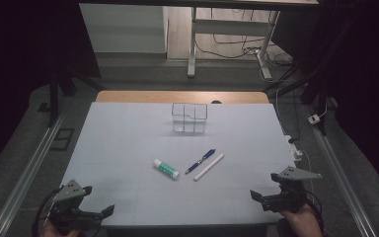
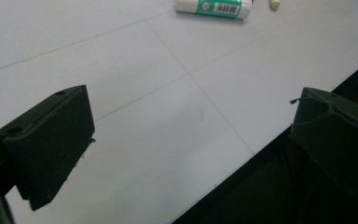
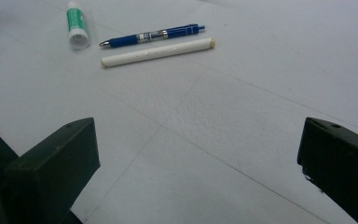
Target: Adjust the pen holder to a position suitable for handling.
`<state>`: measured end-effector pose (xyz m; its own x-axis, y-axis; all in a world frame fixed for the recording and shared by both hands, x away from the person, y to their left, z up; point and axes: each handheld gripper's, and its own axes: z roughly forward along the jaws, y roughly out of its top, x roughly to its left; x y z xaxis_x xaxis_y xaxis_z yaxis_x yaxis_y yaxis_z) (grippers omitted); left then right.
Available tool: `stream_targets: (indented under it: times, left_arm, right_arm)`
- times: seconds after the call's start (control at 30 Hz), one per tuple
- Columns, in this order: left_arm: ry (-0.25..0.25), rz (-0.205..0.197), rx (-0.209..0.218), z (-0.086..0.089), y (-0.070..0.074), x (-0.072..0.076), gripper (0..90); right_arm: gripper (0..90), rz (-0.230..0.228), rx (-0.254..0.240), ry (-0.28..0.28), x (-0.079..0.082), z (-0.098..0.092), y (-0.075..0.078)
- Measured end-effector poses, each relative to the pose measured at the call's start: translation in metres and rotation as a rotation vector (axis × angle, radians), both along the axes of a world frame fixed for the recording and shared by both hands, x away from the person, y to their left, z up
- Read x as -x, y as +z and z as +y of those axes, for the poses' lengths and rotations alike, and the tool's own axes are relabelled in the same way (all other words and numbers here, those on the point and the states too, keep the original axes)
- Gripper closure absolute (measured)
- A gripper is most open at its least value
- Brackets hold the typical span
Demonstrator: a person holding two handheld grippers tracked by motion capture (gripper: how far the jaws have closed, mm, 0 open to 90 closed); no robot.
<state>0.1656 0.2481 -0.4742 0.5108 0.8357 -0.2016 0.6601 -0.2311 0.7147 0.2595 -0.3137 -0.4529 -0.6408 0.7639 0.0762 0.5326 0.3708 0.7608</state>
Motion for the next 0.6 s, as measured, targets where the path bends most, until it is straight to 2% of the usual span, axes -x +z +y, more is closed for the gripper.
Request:
stream_targets:
  times: [0.13,0.3,0.47,0.6]
  left_arm:
    - [-0.001,-0.005,0.008,0.0009,0.0,0.0001,0.0]
    - [-0.009,-0.007,-0.01,-0.0014,-0.0007,-0.0004,0.0]
    - [-0.005,-0.007,-0.015,-0.0015,-0.0008,-0.0007,0.0]
    - [0.001,-0.007,-0.017,-0.0017,-0.0006,-0.001,0.0]
  right_arm:
    - [0.0,0.0,-0.001,0.012,0.0001,0.0007,-0.0002]
    - [0.0,0.006,-0.01,0.025,0.0,0.0007,-0.0003]
    - [0.0,0.005,0.011,0.034,0.0006,0.0023,-0.0001]
    - [0.0,0.016,-0.003,0.045,0.0007,0.0024,-0.0002]
